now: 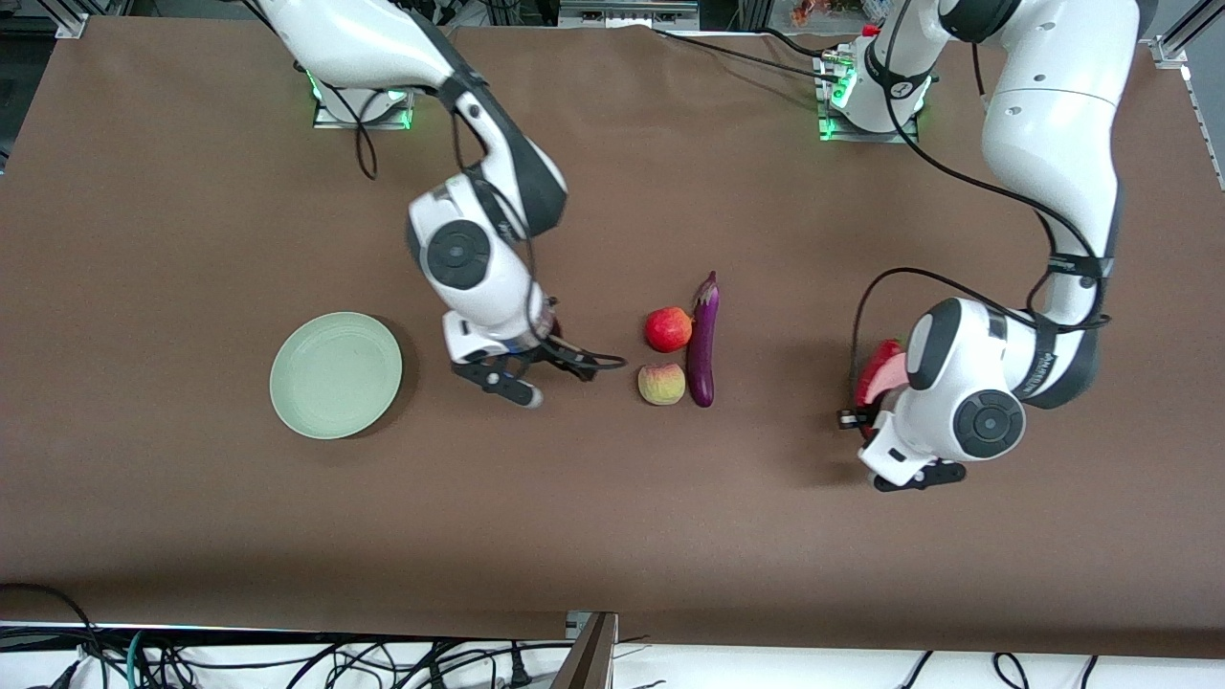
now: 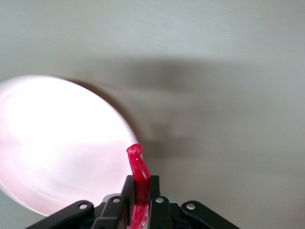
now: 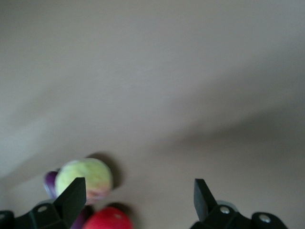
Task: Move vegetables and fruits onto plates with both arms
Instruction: 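Grasp the chili with the left gripper while the right gripper reaches the peach, then lower the chili onto the pink plate while the right gripper grasps the peach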
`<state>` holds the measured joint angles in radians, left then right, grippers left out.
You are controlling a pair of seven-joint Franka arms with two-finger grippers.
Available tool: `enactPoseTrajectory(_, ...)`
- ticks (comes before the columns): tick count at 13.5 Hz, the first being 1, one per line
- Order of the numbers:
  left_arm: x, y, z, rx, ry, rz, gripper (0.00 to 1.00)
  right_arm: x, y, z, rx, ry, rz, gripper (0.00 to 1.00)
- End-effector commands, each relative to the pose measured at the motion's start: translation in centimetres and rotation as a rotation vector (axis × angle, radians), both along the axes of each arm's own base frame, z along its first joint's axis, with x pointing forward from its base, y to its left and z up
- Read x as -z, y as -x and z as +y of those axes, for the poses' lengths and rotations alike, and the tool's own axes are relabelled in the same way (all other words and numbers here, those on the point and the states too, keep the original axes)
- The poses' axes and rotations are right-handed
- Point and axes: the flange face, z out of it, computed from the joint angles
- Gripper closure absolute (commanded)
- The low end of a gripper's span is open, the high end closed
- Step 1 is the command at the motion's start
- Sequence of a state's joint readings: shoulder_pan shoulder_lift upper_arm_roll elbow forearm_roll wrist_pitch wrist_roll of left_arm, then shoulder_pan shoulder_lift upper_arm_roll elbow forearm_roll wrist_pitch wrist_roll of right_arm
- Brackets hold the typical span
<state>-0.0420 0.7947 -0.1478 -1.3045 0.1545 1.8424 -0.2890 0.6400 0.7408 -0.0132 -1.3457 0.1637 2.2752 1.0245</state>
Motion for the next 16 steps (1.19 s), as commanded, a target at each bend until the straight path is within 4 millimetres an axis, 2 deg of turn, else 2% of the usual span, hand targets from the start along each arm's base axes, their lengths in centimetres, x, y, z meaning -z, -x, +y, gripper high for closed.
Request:
enactPoseTrajectory(1, 1.9, -0.6, 4.3, 0.112, -0.037, -0.008, 1.00, 2.1, -0.3, 5.0, 0.024, -0.009, -0.085, 0.00)
enactPoseTrajectory(2, 2.6, -0.6, 4.3, 0.125, -0.030, -0.019, 1.00, 3.4, 0.4, 6.2, 0.025, 0.007, -0.115, 0.00)
enactPoseTrajectory(3, 3.3, -0.4, 4.3, 0.127, -0.028, -0.016, 0.71, 4.5, 1.3, 7.6, 0.026, 0.008, -0.143, 0.00)
enactPoseTrajectory(4, 3.5, -0.4, 4.3, 0.124, -0.026, -0.014, 0.21, 5.9, 1.7, 8.2, 0.032, 0.005, -0.163, 0.00)
enactPoseTrajectory(5, 2.9, -0.6, 4.1, 0.122, -0.019, -0.024, 0.00, 6.6, 2.2, 8.9, 0.032, -0.001, -0.182, 0.00)
enactPoseTrajectory(10, 2.5, -0.4, 2.8, 0.125, -0.015, -0.023, 0.00, 9.3, 4.3, 11.0, 0.050, 0.013, -0.211, 0.00)
enactPoseTrajectory(12, 2.2, -0.4, 2.7, 0.132, -0.007, -0.021, 0.00, 9.1, 4.9, 11.7, 0.066, 0.005, -0.207, 0.00)
enactPoseTrajectory(16, 0.9, -0.1, 0.4, 0.145, 0.009, -0.013, 0.00, 8.7, 5.1, 12.2, 0.104, -0.015, -0.204, 0.00)
